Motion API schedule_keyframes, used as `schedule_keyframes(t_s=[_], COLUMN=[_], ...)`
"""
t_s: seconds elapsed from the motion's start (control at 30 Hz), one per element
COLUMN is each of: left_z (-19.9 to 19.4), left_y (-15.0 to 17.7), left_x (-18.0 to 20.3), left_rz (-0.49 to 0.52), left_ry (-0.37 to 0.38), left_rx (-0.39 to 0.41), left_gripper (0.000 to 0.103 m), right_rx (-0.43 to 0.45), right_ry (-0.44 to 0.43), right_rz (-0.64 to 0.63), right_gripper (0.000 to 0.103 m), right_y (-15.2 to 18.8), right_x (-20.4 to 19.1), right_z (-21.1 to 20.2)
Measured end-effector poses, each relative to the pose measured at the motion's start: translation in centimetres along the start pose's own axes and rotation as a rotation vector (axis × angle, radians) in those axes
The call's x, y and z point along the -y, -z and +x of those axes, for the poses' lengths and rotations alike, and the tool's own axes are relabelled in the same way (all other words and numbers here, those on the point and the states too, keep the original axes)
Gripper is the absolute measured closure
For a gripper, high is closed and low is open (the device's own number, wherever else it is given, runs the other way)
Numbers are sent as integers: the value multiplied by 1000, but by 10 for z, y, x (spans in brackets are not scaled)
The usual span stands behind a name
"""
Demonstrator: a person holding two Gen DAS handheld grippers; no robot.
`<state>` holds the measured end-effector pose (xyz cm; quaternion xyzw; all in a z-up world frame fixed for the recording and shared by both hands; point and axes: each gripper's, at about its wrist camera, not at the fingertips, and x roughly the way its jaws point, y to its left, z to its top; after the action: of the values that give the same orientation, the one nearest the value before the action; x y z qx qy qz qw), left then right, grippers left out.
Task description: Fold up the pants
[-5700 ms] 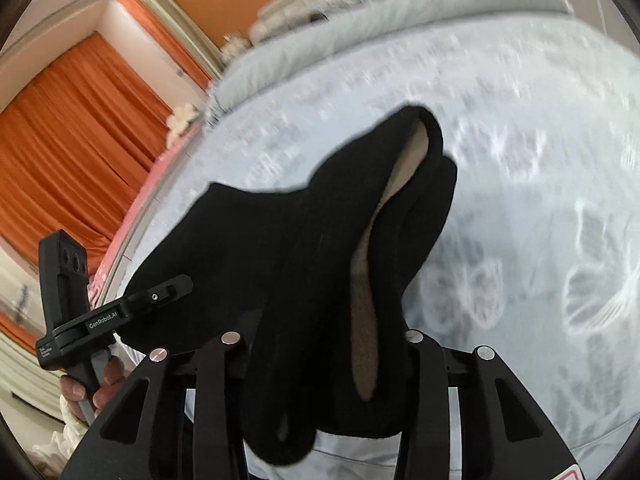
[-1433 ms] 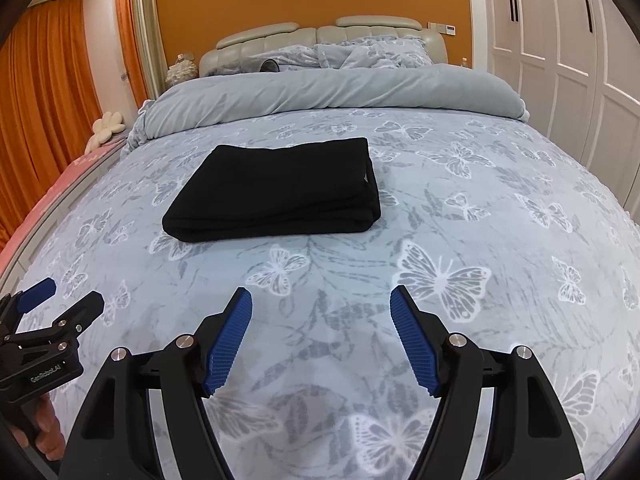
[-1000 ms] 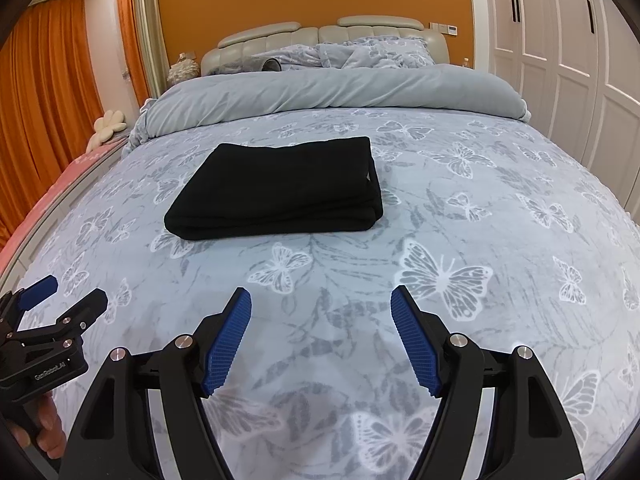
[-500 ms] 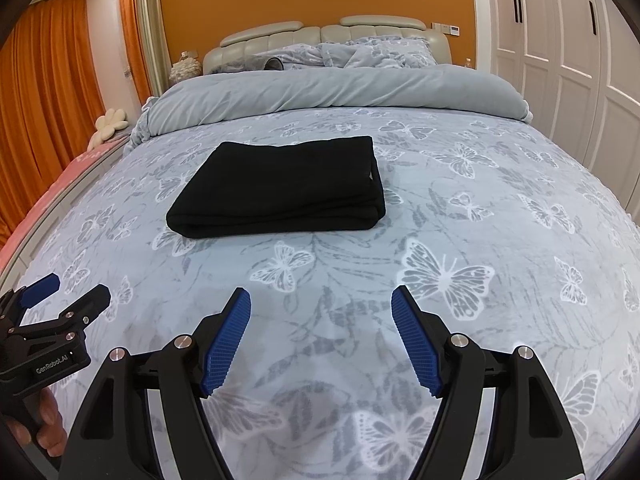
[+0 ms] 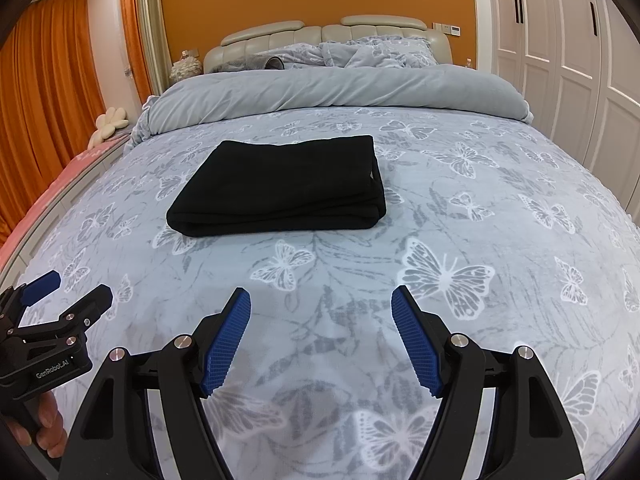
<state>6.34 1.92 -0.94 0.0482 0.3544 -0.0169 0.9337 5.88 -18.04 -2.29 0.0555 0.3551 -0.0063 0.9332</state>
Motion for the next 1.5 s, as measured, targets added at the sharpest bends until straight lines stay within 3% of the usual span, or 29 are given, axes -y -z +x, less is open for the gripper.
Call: schedule_keyframes(t_s=[0.77,1.3,1.5], left_z=[7,-5,-2], left_y=[-1,1,1], left_x=[-1,1,7], left_rz=[-31,-53,-17], left_ry=[16,7,52], left_rx=[-33,22,-17], left_gripper=[5,5,5], right_rx=[-5,-15,-17], right_ry=[-2,-9,-9], right_rz=[-10,-27,-31], right_gripper=[32,32,32], right_y=[3,7,7], right_x=[-4,-2,-3], right_z=[-1,2,2])
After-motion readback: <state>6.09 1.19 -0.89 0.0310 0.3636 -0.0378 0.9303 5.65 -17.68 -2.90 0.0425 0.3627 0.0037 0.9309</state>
